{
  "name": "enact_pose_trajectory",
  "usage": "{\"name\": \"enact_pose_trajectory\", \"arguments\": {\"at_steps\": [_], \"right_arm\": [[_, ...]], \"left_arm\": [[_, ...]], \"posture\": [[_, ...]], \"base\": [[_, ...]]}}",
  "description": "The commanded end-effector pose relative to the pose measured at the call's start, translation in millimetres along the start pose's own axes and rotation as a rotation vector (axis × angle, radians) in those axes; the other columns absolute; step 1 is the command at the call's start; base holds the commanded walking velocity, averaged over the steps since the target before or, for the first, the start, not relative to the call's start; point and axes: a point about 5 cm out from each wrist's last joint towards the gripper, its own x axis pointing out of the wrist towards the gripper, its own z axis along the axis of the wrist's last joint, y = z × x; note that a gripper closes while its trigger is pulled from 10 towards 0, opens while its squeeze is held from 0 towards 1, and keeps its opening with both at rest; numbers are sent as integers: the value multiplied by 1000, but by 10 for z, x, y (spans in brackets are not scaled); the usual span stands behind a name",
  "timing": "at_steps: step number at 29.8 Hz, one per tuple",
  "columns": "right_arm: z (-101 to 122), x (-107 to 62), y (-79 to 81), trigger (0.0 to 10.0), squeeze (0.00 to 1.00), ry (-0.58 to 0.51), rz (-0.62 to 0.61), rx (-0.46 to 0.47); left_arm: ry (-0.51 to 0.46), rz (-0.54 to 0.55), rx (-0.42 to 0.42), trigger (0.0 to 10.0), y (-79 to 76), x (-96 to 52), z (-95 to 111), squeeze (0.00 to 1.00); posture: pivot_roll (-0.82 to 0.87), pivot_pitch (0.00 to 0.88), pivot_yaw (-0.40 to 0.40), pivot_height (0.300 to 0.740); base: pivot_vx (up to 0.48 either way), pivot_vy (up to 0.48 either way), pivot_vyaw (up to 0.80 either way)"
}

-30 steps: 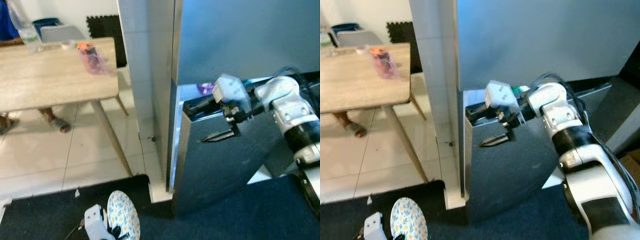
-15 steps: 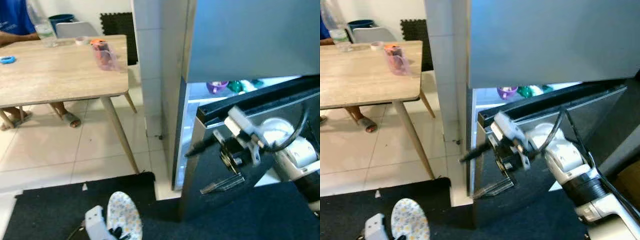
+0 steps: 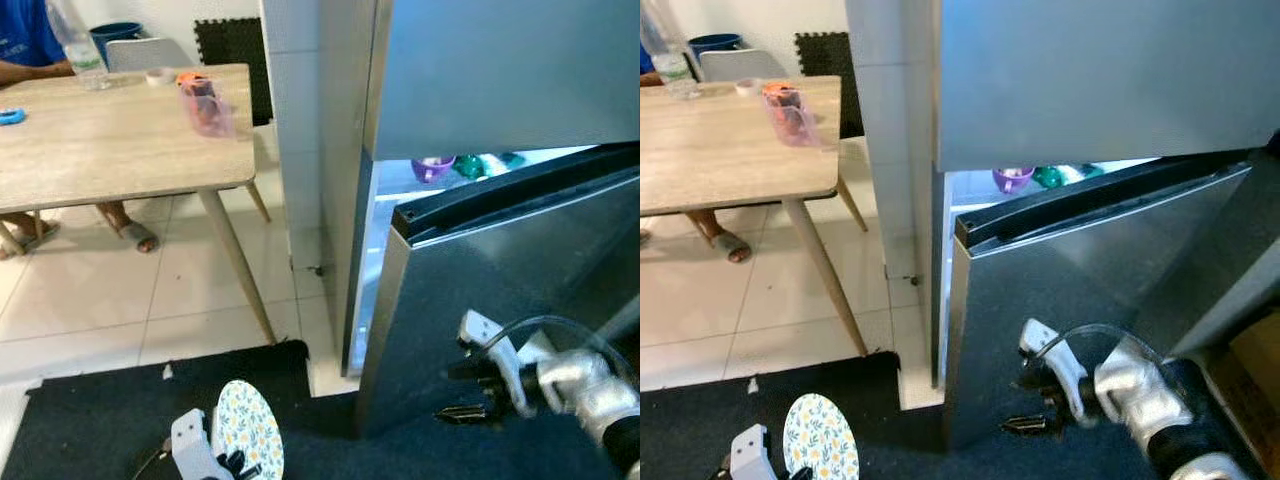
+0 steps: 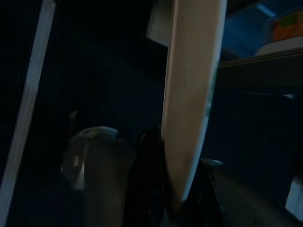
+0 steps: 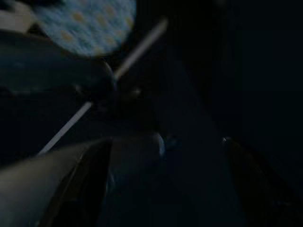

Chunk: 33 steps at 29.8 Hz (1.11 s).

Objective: Restocking fridge

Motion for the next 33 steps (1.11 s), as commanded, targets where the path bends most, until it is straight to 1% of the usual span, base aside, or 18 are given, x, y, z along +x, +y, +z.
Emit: {"name": "enact_pose_trajectory", "arguments": {"at_steps": [1,2,3,5,6,7,8,9,11,12,14,15,17,18,21,26,28,33], "right_arm": [[-158,9,-48,10000,0,46,-129,52],[-292,18,-75,10000,0,93,-242,84],[-292,18,-75,10000,0,93,-242,84],[-552,9,-91,10000,0,166,-440,180],[-552,9,-91,10000,0,166,-440,180],[-673,19,-51,10000,0,179,-489,237],[-673,19,-51,10000,0,179,-489,237],[-784,39,5,10000,0,190,-522,289],[-971,88,132,10000,0,211,-561,367],[-971,88,132,10000,0,211,-561,367],[-1082,117,213,10000,0,234,-590,404],[-1082,117,213,10000,0,234,-590,404],[-1154,143,279,10000,0,251,-604,418],[-1154,143,279,10000,0,251,-604,418],[-1256,202,407,10000,0,281,-600,428],[-1310,210,455,10000,0,293,-610,446],[-1325,210,465,10000,0,300,-620,448],[-1332,205,462,10000,0,310,-637,440]], "left_arm": [[-2,13,5,10000,25,-7,13,0],[-10,13,4,10000,25,-4,34,0],[-10,13,4,10000,25,-4,34,0],[-40,4,0,10000,11,8,104,0],[-40,4,0,10000,11,8,104,0],[-69,-5,4,10000,-11,21,179,0],[-69,-5,4,10000,-11,21,179,0],[-92,-17,52,10000,-48,41,269,0],[-126,-60,230,10000,-177,90,474,0],[-126,-60,230,10000,-177,90,474,0],[-170,-75,352,10000,-289,123,664,0],[-170,-75,352,10000,-289,123,664,0],[-239,-63,392,10000,-365,134,867,0],[-239,-63,392,10000,-365,134,867,0],[-342,-66,448,10000,-513,138,1137,0],[-368,-124,492,10000,-650,152,1194,0],[-358,-182,547,10000,-753,169,1168,0],[-333,-273,611,10000,-894,191,1107,0]], "posture": [[-20,0,-13,740],[-20,0,-13,740],[-20,0,-13,740],[-20,0,-11,740],[-20,0,-11,740],[-20,0,-11,740],[-20,0,-11,740],[-19,0,-9,740],[-19,0,-9,740],[-19,0,-9,740],[-19,0,-6,740],[-19,0,-6,740],[-19,0,-6,740],[-19,0,-6,740],[-22,0,0,740],[-24,0,2,740],[-24,0,2,740],[-24,0,2,740]], "base": [[0,0,0],[0,0,0],[0,0,0],[0,0,-688],[0,0,-738],[0,0,-738],[0,0,-738],[0,0,-744],[0,0,-747],[0,0,-750],[0,0,-753],[0,0,-756],[0,0,0],[0,0,0],[0,0,0],[0,0,0],[0,0,0],[0,0,0]]}}
